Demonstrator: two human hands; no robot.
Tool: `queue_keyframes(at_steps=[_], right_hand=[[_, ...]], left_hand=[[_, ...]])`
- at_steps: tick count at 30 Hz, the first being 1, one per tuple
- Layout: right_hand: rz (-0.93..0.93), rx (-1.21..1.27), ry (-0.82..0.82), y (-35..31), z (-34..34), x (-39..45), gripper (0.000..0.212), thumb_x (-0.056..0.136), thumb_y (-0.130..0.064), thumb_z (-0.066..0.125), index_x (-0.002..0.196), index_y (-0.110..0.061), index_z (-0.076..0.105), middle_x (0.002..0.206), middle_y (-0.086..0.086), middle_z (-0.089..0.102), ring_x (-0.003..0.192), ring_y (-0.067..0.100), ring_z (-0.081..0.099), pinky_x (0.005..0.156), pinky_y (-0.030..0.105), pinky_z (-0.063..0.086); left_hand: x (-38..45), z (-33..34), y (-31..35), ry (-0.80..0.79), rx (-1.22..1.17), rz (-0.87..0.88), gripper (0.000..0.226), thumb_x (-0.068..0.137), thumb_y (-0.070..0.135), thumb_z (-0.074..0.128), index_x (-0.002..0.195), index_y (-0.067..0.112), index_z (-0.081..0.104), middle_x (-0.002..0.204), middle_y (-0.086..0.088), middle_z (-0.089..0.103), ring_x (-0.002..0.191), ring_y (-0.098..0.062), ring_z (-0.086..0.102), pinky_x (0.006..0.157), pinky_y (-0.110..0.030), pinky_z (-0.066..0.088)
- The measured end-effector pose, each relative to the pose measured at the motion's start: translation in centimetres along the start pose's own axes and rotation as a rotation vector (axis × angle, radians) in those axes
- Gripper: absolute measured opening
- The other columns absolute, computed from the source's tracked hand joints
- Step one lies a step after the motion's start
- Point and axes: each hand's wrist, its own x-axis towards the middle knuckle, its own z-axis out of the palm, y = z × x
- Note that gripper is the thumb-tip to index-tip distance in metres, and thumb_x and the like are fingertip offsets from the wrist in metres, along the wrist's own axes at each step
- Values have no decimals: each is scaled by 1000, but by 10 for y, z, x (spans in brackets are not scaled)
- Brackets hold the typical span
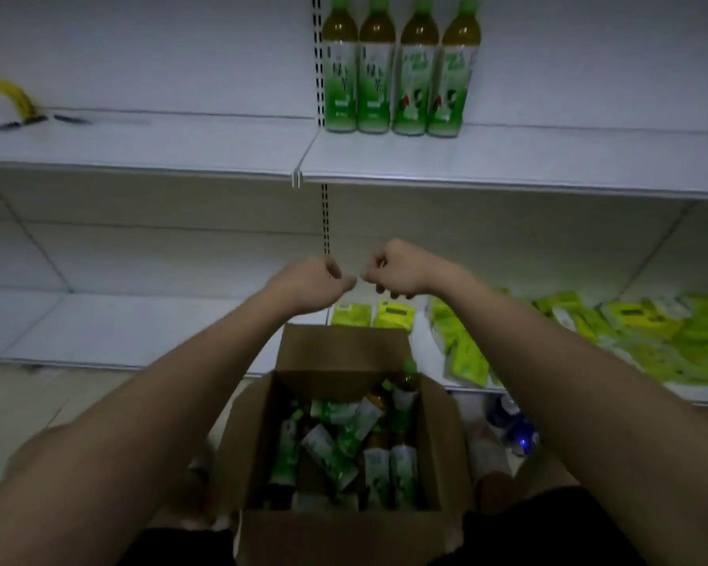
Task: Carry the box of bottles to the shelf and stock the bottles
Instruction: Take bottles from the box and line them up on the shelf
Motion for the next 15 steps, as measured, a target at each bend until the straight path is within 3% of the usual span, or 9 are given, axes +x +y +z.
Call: queue_keyframes(at_steps=[4,8,10,12,15], right_hand=[[66,42,-67,35,71,8,25,93,-31,56,77,-13,60,81,18,67,57,27,54,49,29,43],[158,142,-207,76,139,8,29,99,-25,50,81,-3,57,74,19,55,51,19,49,44,20,42],[217,159,-299,98,169,8,36,99,-29,49,83,2,59,78,22,57,61,23,55,51,23,45],[279,197,-369,116,195,6,30,98,-29,49,81,-5,57,79,17,56,64,23,55,55,28,43],[348,273,-372,147,233,4,30,97,-22,49,71,-10,44,73,15,48,62,24,48,59,28,39]], left_hand=[[-17,68,-53,-100,-47,-145,42,90,45,56,117,13,64,126,-12,62,115,-28,58,93,-31,44],[-33,125,-94,-236,-109,-262,41,95,38,51,123,10,61,123,-9,62,116,-26,57,86,-28,43],[-39,148,-113,-273,-132,-361,34,95,39,49,111,12,63,108,-5,58,108,-25,58,85,-29,44],[-43,174,-132,-297,-209,-454,30,94,41,49,102,14,59,99,-6,60,98,-27,61,86,-36,50],[-48,221,-165,-311,-221,-553,39,90,46,47,111,16,60,103,-7,65,94,-27,62,84,-40,52]])
